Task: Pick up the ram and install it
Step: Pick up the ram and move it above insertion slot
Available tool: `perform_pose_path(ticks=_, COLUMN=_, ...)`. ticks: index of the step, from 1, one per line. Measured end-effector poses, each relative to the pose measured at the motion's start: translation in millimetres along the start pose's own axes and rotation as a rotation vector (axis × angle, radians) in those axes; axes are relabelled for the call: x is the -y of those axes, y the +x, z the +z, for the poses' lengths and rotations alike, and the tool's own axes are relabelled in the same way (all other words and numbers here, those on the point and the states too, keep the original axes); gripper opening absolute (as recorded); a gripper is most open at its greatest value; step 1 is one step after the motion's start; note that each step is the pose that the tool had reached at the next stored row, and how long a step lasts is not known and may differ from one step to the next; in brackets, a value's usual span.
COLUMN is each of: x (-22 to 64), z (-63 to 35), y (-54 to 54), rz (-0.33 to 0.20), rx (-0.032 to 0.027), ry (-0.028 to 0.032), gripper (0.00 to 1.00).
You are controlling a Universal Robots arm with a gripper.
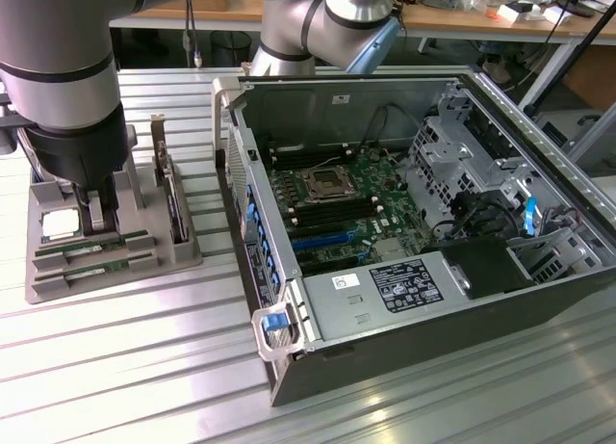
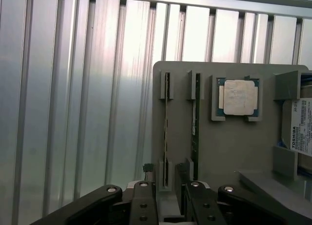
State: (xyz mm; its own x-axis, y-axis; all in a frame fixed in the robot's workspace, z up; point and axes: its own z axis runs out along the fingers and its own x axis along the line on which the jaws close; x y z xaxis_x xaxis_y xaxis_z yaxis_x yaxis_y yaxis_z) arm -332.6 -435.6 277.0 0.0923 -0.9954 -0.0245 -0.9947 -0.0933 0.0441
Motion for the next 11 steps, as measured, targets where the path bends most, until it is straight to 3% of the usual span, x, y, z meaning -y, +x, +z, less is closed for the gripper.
perform_pose_path(ticks=11, x=-0.1, z=3.6, y=3.1, rz=0.0, rx=0.0, ry=0.0, gripper=0.3)
